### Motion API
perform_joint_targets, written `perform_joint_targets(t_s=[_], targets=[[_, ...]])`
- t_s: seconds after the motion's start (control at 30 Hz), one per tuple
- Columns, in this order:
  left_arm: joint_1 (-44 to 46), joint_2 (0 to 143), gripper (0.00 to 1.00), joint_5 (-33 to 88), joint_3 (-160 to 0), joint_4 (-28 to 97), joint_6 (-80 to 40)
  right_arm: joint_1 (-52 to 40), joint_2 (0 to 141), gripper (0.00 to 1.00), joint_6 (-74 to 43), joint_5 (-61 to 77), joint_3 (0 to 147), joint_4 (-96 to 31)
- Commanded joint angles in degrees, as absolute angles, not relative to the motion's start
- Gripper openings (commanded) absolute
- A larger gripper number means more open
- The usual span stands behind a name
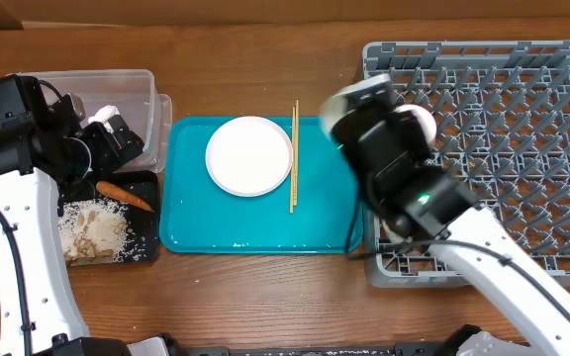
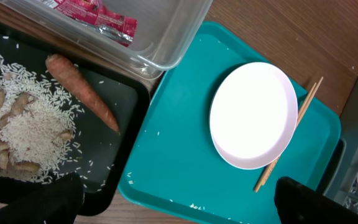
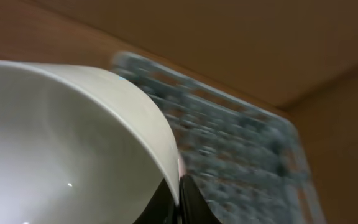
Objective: Sort waste into correct bins and load items into the dishwasher
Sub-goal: 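Carry the white bowl to the rack and set it down front right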
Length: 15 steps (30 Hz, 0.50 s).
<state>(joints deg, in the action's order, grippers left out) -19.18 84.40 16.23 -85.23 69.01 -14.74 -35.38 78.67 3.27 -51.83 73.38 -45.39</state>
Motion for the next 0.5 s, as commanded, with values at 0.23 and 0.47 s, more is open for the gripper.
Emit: perform_joint_targets(t_s=[0.23, 0.47], targets=[[-19.5, 84.3, 1.00, 15.9, -86.1, 69.0, -14.3, -13.6, 77.5, 0.04, 6.5, -89.6, 74.6, -58.0], [-19.5, 84.3, 1.00, 15.9, -86.1, 68.9, -14.3, -6.7, 77.5, 0.04, 12.3, -90.0, 73.1, -58.5]])
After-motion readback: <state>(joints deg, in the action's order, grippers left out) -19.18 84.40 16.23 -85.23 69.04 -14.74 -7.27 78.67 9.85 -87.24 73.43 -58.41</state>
